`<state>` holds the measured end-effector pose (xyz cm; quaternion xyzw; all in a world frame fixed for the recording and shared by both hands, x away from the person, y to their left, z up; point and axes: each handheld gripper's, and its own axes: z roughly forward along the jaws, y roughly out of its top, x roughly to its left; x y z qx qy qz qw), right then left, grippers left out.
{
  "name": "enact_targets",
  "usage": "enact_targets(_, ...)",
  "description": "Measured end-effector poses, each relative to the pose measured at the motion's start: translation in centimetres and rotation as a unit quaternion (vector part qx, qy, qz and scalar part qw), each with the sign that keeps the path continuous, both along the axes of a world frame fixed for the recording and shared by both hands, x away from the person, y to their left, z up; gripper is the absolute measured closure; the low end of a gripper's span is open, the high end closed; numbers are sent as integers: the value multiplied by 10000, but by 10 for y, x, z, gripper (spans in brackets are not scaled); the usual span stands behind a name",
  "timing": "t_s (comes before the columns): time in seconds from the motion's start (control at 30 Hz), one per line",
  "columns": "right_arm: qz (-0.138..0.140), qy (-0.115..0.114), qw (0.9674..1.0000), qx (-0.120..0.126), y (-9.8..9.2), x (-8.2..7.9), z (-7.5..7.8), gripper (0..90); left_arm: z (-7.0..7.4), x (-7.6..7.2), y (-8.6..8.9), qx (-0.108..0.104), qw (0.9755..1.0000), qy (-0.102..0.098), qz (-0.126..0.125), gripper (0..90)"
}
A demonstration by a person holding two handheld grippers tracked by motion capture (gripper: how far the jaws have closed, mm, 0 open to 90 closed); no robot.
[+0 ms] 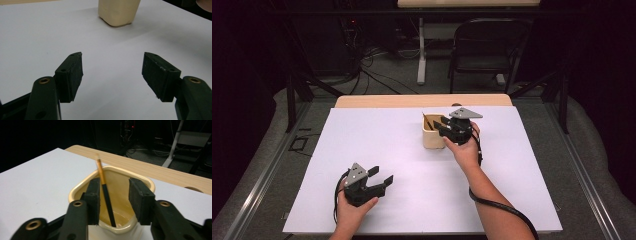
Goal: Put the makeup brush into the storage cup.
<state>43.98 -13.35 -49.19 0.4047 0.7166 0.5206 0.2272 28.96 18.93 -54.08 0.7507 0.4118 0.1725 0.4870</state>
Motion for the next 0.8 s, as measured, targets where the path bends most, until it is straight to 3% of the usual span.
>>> enact_targets(0.4, 55, -85, 9995, -302, 8, -2, 3, 360, 0, 0, 0, -16, 10000, -15, 18, 328)
enact_targets(0.8, 3, 32, 9993, -360, 4, -4, 5, 333, 1, 0, 1, -41, 10000, 0, 35, 326)
